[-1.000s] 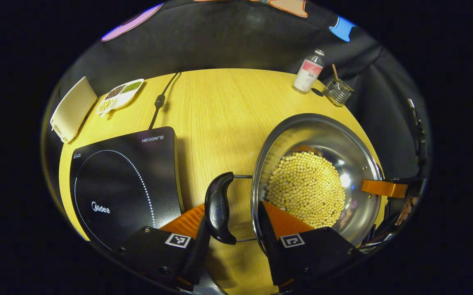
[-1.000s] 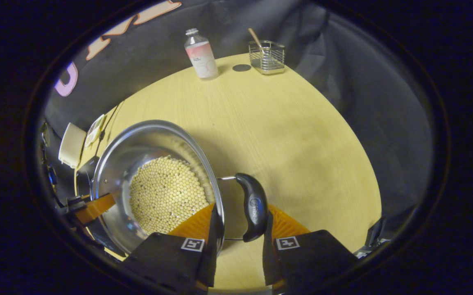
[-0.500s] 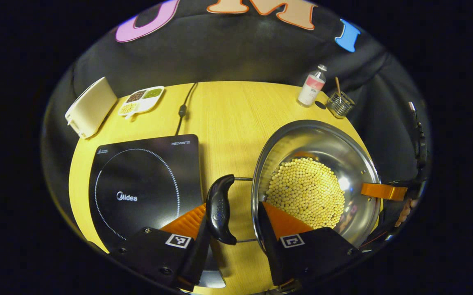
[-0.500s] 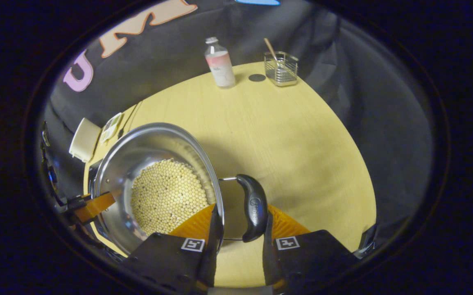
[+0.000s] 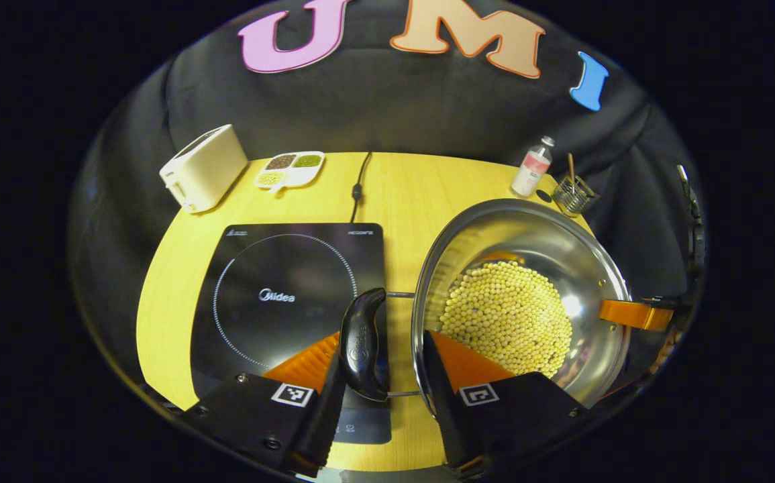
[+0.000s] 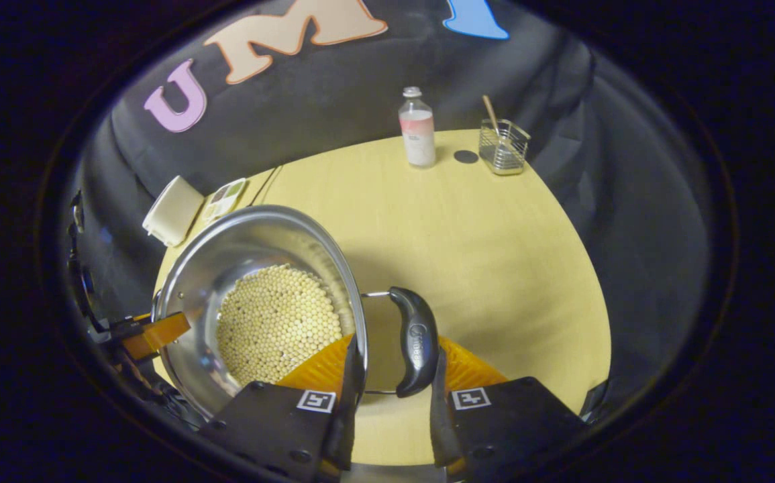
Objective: First push the handle of the pot to place it horizontally, then grasp the pot with both hands and set it on the induction cooktop.
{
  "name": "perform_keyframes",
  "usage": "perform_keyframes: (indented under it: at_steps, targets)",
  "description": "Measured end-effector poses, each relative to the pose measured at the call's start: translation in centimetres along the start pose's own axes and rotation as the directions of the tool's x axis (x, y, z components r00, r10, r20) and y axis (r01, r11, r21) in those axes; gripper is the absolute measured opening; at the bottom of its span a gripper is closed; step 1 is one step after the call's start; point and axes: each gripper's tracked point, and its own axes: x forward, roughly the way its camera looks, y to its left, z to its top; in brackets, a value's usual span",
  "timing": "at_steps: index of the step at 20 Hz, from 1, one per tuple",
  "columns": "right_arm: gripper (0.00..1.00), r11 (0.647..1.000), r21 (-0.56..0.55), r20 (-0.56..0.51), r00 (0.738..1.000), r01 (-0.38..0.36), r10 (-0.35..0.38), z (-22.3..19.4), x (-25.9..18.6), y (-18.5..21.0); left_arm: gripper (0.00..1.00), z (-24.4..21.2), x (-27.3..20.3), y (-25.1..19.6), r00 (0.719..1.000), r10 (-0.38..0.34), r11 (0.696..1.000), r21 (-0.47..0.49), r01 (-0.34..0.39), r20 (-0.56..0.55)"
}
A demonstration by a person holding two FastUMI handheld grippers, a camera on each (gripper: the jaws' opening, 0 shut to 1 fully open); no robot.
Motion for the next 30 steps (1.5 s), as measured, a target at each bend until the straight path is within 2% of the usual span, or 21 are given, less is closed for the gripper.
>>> perform_keyframes:
  at_steps: [4, 7, 13, 14, 19, 20, 21, 22, 23, 25, 26, 27, 28, 29, 30]
  targets:
    - [0.41, 0.999, -0.028, 0.002, 1.0, -0.015, 0.015, -0.6, -0.5, 2.9, 0.64, -0.5, -1.5, 3.2, 1.0, 0.016, 1.0, -0.014, -0.016, 0.012]
    - [0.41, 0.999, -0.032, 0.005, 1.0, -0.011, 0.011, -1.0, -0.9, 5.3, 0.66, -0.5, -1.7, 5.8, 1.0, 0.001, 1.0, -0.023, 0.0, 0.024]
    - [0.41, 0.999, -0.002, 0.025, 0.999, 0.033, -0.033, -1.7, -0.7, 11.5, 0.64, 0.9, -0.5, 12.1, 0.999, -0.043, 0.999, 0.021, 0.042, 0.031]
    - [0.48, 0.999, 0.002, 0.028, 0.999, 0.044, -0.044, -1.7, -0.5, 12.5, 0.65, 1.1, -0.2, 13.1, 0.998, -0.051, 0.998, 0.025, 0.05, 0.028]
    - [0.48, 0.997, 0.006, 0.038, 0.996, 0.076, -0.076, -1.7, 0.4, 17.0, 0.64, 2.3, 1.2, 17.8, 0.997, -0.071, 0.997, 0.039, 0.07, 0.036]
    - [0.48, 0.997, 0.005, 0.035, 0.996, 0.079, -0.079, -1.6, 0.8, 17.5, 0.64, 2.4, 1.5, 18.5, 0.997, -0.073, 0.997, 0.041, 0.071, 0.037]
    - [0.41, 0.997, 0.006, 0.03, 0.996, 0.08, -0.08, -1.8, 1.2, 18.1, 0.64, 2.5, 1.8, 19.2, 0.997, -0.073, 0.997, 0.043, 0.071, 0.038]
    - [0.41, 0.997, 0.006, 0.025, 0.996, 0.083, -0.083, -1.8, 1.4, 18.8, 0.64, 2.5, 2.1, 19.8, 0.997, -0.072, 0.997, 0.042, 0.07, 0.034]
    - [0.48, 0.996, 0.005, 0.02, 0.996, 0.085, -0.085, -1.9, 1.7, 19.4, 0.64, 2.6, 2.3, 20.4, 0.997, -0.07, 0.997, 0.039, 0.068, 0.039]
    - [0.48, 0.996, 0.003, 0.016, 0.996, 0.087, -0.087, -1.9, 2.4, 20.2, 0.64, 2.7, 2.9, 21.4, 0.997, -0.067, 0.997, 0.041, 0.065, 0.038]
    - [0.41, 0.996, 0.003, 0.009, 0.996, 0.087, -0.087, -1.9, 2.8, 20.5, 0.64, 2.8, 3.1, 21.8, 0.997, -0.066, 0.997, 0.044, 0.065, 0.039]
    - [0.41, 0.996, 0.006, 0.006, 0.996, 0.087, -0.087, -2.0, 3.2, 20.7, 0.64, 2.7, 3.4, 22.2, 0.997, -0.066, 0.997, 0.046, 0.064, 0.036]
    - [0.48, 0.996, 0.008, 0.002, 0.996, 0.086, -0.086, -2.0, 3.5, 20.9, 0.64, 2.8, 3.6, 22.5, 0.997, -0.063, 0.997, 0.048, 0.062, 0.036]
    - [0.41, 0.996, 0.009, -0.001, 0.996, 0.084, -0.084, -2.1, 4.0, 21.2, 0.63, 3.0, 3.9, 23.1, 0.997, -0.059, 0.997, 0.05, 0.057, 0.041]
    - [0.48, 0.997, 0.009, -0.005, 0.997, 0.081, -0.081, -2.1, 4.4, 21.3, 0.64, 3.2, 4.2, 23.5, 0.998, -0.053, 0.997, 0.053, 0.051, 0.044]
